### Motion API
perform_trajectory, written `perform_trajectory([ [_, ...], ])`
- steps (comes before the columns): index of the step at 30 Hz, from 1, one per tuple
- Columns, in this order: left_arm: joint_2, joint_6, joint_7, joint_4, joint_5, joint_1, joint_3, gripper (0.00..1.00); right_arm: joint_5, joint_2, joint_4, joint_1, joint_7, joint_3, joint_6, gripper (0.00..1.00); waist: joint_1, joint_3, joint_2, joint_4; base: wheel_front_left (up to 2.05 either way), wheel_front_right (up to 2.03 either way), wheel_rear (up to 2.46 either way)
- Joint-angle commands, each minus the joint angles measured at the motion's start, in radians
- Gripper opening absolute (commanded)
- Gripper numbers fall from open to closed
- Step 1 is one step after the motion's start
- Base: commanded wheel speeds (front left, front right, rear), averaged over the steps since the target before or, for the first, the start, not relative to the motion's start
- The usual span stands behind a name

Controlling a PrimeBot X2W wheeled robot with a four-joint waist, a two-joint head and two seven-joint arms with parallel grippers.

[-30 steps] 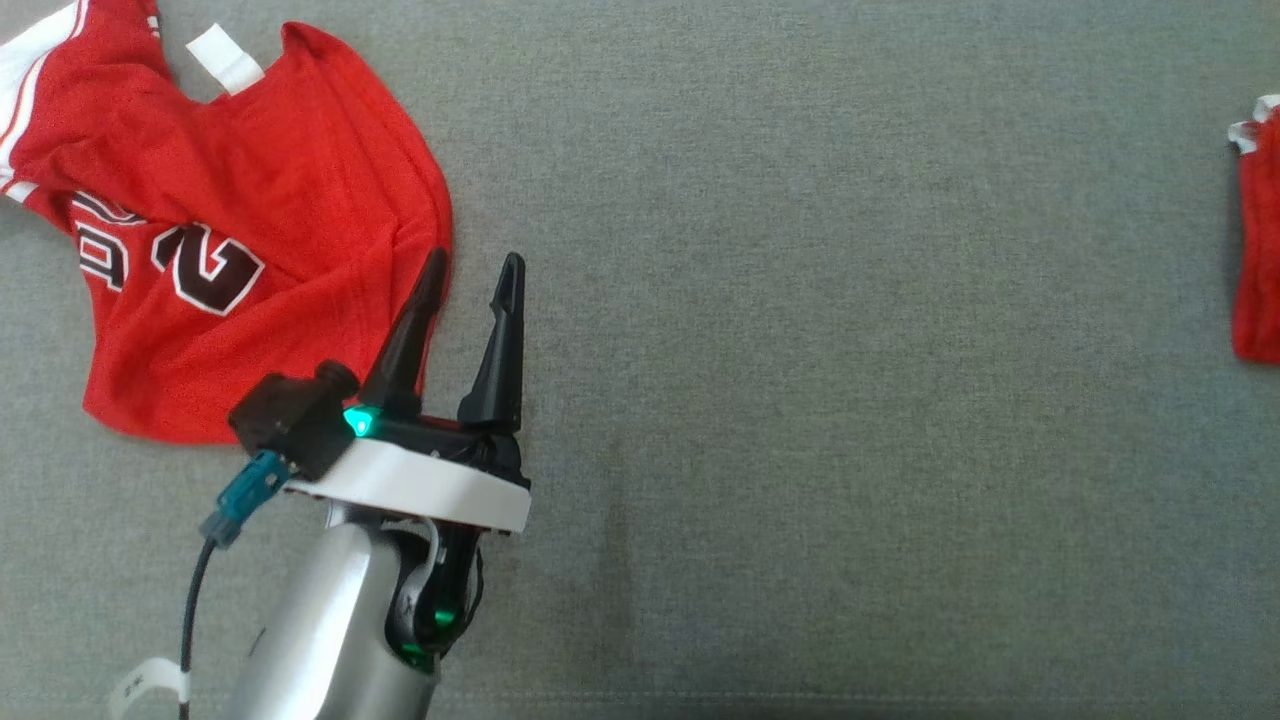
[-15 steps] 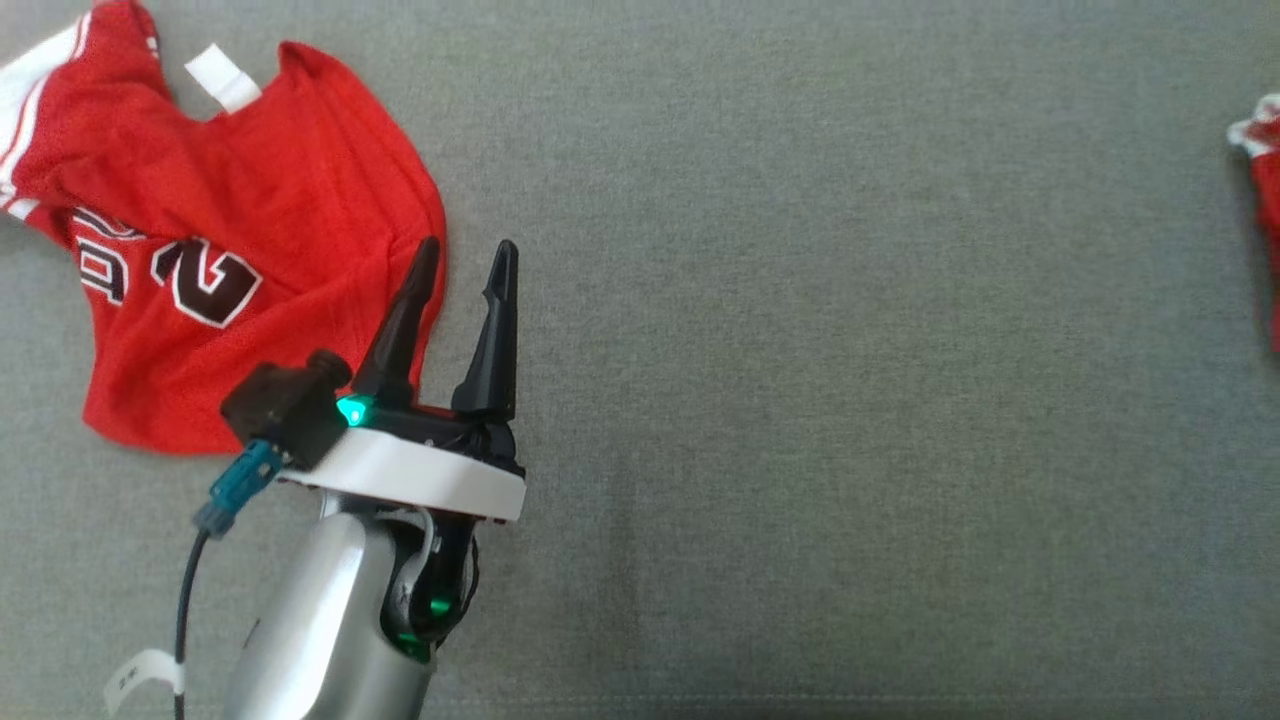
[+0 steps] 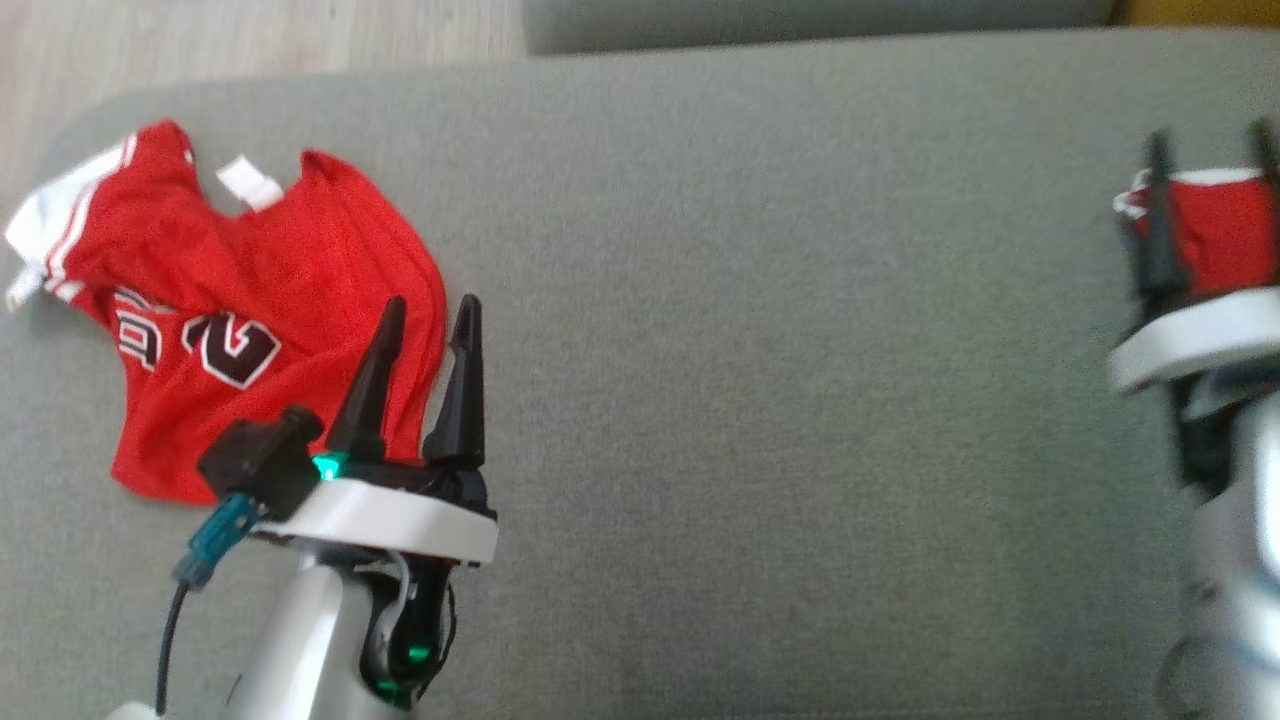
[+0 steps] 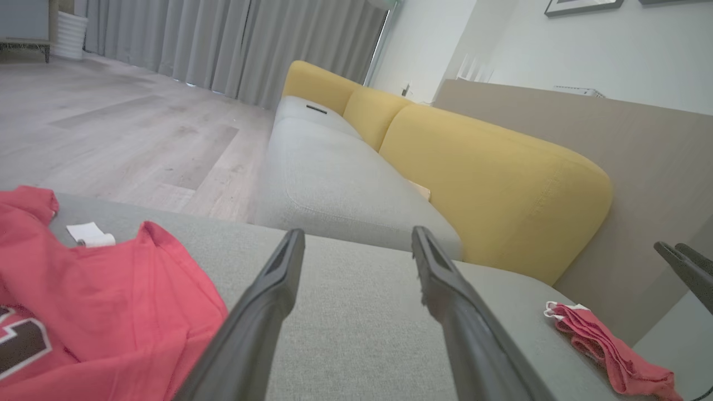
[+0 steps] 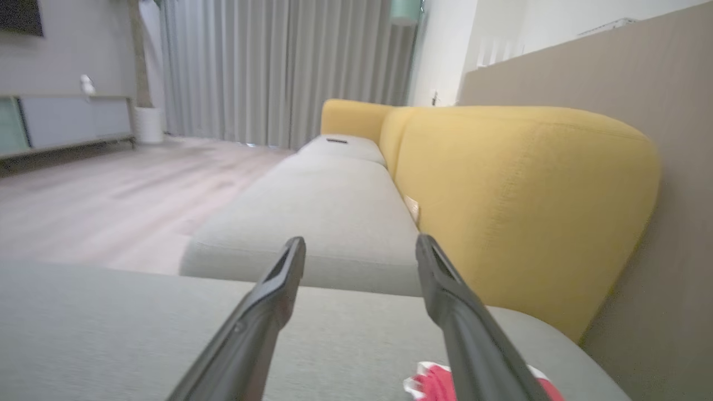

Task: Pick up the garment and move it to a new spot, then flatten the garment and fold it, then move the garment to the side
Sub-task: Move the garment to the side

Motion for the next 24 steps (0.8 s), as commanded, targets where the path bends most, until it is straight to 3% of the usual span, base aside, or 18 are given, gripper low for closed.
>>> perform_trajectory([
  [1,0.006,0.000,-0.005,-0.040,0.009,-0.016,0.045,1.00,0.021,0.032,-0.067,0.013,-0.012,0.028,-0.001,1.00,0.0000,-0.047,0.0000,-0.013,0.00,0.00,0.00],
  [4,0.006,0.004,-0.005,-0.046,0.011,0.005,0.058,1.00,0.052,0.105,-0.138,0.082,-0.024,0.055,-0.001,1.00,0.0000,-0.074,0.0000,-0.020,0.00,0.00,0.00],
  [8,0.006,0.004,-0.005,-0.054,0.015,0.031,0.069,1.00,0.088,0.149,-0.195,0.163,-0.068,0.131,-0.001,1.00,0.0000,-0.097,0.0000,-0.029,0.00,0.00,0.00],
  [13,0.006,0.002,-0.005,-0.056,0.017,0.077,0.082,1.00,0.118,0.168,-0.219,0.276,-0.102,0.171,-0.001,1.00,0.0000,-0.123,0.0000,-0.040,0.00,0.00,0.00],
  [14,0.006,-0.009,-0.005,-0.061,0.013,0.105,0.097,1.00,0.191,0.169,-0.219,0.324,-0.116,0.180,-0.001,1.00,0.0000,-0.135,0.0000,-0.044,0.00,0.00,0.00],
  [24,0.006,-0.027,-0.005,-0.039,0.015,0.145,0.094,1.00,0.267,0.170,-0.220,0.401,-0.137,0.157,-0.001,1.00,0.0000,-0.151,0.0000,-0.046,0.00,0.00,0.00],
])
